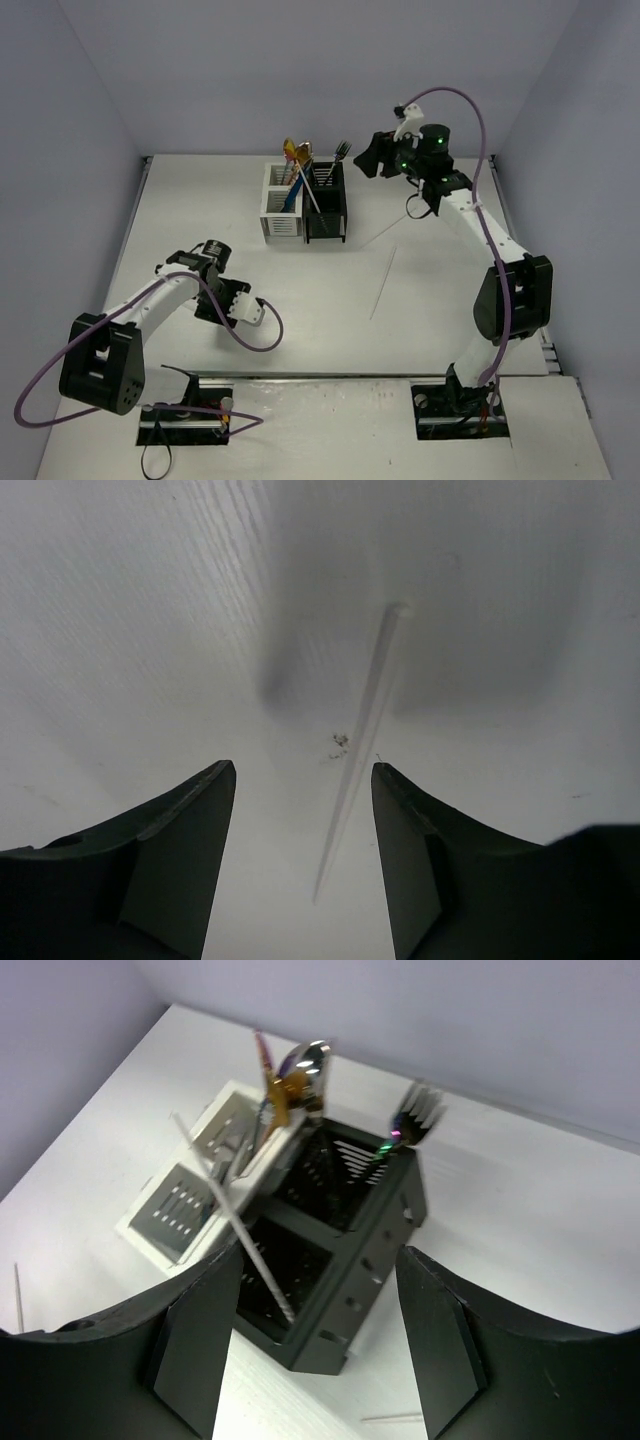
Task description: Sort the eating utensils into containers
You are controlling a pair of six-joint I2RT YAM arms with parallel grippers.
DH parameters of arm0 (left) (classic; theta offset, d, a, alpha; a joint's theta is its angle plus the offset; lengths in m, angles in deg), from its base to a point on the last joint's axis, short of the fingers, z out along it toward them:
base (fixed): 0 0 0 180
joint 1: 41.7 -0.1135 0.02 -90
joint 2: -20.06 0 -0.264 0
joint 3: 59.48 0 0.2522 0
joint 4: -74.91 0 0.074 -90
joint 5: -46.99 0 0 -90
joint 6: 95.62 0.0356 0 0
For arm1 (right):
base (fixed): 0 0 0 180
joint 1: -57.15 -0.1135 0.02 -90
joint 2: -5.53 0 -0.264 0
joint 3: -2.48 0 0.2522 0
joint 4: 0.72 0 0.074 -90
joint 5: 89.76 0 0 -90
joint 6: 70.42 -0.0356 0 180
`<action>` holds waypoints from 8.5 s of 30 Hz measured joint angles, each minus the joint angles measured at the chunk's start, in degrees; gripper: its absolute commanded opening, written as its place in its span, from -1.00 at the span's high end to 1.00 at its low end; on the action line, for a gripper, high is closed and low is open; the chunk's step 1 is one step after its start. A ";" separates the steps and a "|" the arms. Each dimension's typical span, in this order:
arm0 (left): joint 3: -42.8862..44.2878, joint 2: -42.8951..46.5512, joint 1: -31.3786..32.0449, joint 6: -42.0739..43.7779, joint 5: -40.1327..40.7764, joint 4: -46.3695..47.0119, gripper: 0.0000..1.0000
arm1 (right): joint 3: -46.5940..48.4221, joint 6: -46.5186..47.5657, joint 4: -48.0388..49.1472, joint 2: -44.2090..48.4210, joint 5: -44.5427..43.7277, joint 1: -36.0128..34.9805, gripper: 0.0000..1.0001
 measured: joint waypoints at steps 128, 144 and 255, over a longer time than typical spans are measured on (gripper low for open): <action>16.10 8.45 5.42 -90.41 -6.77 5.69 -0.88 | 13.59 -3.40 0.09 -9.65 -13.52 -6.69 1.00; 16.00 7.43 -2.51 -90.81 -10.58 6.13 -0.88 | 4.43 1.76 3.94 -9.58 -12.46 -9.60 -0.09; 22.07 -1.45 -14.79 -94.39 -27.05 17.67 -0.89 | 13.79 0.73 12.17 -14.43 8.17 -7.28 1.00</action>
